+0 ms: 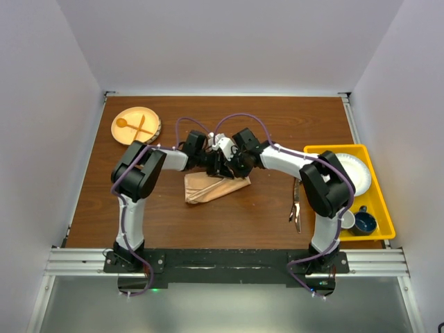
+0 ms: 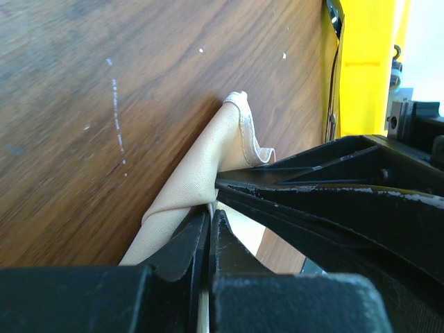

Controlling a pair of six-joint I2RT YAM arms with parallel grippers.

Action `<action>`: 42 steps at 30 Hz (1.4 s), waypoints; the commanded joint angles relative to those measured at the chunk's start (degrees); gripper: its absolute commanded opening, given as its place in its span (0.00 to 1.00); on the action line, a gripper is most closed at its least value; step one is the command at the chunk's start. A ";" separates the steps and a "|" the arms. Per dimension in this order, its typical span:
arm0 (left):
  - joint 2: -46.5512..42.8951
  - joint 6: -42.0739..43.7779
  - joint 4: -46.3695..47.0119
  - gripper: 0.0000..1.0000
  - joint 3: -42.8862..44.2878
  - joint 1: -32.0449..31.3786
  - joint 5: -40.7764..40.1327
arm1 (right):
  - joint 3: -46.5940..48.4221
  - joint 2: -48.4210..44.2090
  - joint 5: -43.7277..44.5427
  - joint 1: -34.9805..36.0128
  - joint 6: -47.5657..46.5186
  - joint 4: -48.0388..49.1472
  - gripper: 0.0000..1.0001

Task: Fold the napkin into a case and place the utensils inside
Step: Stuff the top corner of the smaller-rectangle-folded napkin into the folded napkin.

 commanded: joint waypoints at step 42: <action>-38.95 54.52 -31.16 0.58 -13.64 4.47 -13.48 | 1.88 3.17 0.42 -0.94 -1.17 -2.25 0.00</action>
